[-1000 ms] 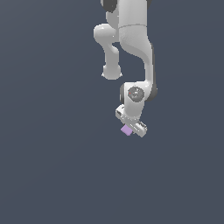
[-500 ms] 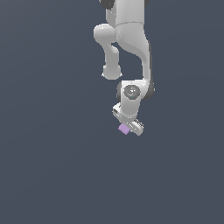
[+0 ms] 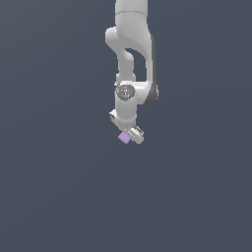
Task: Pick up the object and move it to a goal position.
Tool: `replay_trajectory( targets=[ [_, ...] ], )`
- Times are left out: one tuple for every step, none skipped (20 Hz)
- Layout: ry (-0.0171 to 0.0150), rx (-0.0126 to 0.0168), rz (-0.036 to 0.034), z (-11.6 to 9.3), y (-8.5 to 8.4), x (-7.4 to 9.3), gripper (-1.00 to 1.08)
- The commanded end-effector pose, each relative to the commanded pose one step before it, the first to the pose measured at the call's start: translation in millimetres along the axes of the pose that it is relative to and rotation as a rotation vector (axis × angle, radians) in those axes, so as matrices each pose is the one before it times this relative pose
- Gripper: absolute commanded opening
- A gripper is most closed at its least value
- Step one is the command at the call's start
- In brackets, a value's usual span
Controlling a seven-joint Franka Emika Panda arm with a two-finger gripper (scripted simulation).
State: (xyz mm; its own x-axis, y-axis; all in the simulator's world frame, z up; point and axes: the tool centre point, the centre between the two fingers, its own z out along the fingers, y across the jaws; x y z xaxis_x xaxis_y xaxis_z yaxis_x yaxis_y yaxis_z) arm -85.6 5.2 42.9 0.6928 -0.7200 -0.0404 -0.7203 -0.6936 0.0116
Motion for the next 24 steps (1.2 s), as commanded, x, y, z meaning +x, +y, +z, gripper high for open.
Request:
replay_trajectory(
  targets=[
    [-0.00064,-0.00023,0.00169,-10.03,28.66,13.4,-1.0],
    [0.0,0.0,0.0,-4.33,11.43,5.41,-1.0],
    [-0.00052,-0.00037,0.00027,-3.99,11.43,5.54,-1.0],
    [-0.00036,-0.00027,0.00019,-4.07,11.32,5.5,-1.0],
    [-0.00035,-0.00028,0.00019,-4.05,11.24,5.5,-1.0],
    [0.0,0.0,0.0,-4.27,11.13,5.43,-1.0],
    [-0.00045,-0.00046,0.00026,-3.94,11.11,5.56,-1.0],
    [0.0,0.0,0.0,-4.22,10.93,5.43,-1.0],
    [-0.00037,-0.00053,0.00024,-3.86,10.79,5.49,-1.0],
    [-0.0002,-0.00041,0.00016,-3.86,10.48,5.36,-1.0],
    [0.0,0.0,0.0,-3.93,10.09,5.19,-1.0],
    [-0.0001,-0.00046,0.00012,-3.56,9.5,5.01,-1.0],
    [-0.00005,-0.00047,0.0001,-3.33,8.84,4.74,-1.0],
    [0.0,0.0,0.0,-3.23,8.22,4.43,-1.0],
    [0.00002,-0.00068,0.0001,-2.84,7.53,4.15,-1.0],
    [0.00005,-0.00048,0.00006,-2.64,6.88,3.83,-1.0],
    [0.0,0.0,0.0,-2.46,6.25,3.51,-1.0],
    [0.00016,-0.00083,0.00005,-2.11,5.48,3.19,-1.0],
    [0.0,0.0,0.0,-1.94,4.88,2.89,-1.0],
    [0.00016,-0.00046,-0.00001,-1.66,4.12,2.55,-1.0],
    [0.0,0.0,0.0,-1.4,3.51,2.26,-1.0],
    [0.00028,-0.00063,-0.00006,-1.15,2.71,1.87,-1.0],
    [0.0,0.0,0.0,-0.88,2.16,1.55,-1.0],
    [0.0,0.0,0.0,-0.62,1.51,1.15,-1.0]
  ],
)
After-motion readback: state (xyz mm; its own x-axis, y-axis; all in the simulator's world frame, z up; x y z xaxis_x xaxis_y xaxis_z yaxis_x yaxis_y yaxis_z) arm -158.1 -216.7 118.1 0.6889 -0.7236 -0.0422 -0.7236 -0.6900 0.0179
